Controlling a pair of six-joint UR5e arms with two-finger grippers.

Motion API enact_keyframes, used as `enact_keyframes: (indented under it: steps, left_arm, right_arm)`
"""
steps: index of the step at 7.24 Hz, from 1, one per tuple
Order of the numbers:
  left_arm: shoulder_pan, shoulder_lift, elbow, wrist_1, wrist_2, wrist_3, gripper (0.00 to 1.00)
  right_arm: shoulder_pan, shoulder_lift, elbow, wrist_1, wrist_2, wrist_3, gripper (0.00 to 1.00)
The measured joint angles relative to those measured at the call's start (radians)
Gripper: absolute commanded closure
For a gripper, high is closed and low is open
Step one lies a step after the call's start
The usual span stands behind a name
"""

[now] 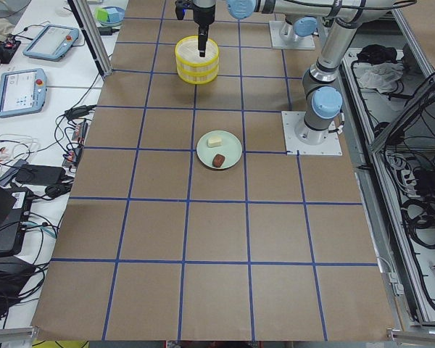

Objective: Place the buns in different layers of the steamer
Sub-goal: 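Move the right gripper to the steamer rim while the left approaches the plate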

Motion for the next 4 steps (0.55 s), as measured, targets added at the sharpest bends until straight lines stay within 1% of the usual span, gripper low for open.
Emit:
enact_keyframes:
  steps: [4]
  left_arm:
    - [0.017, 0.006, -0.001, -0.001, 0.002, -0.001, 0.0]
  right_arm:
    - [0.001, 0.011, 0.011, -0.006, 0.0, 0.006, 0.0]
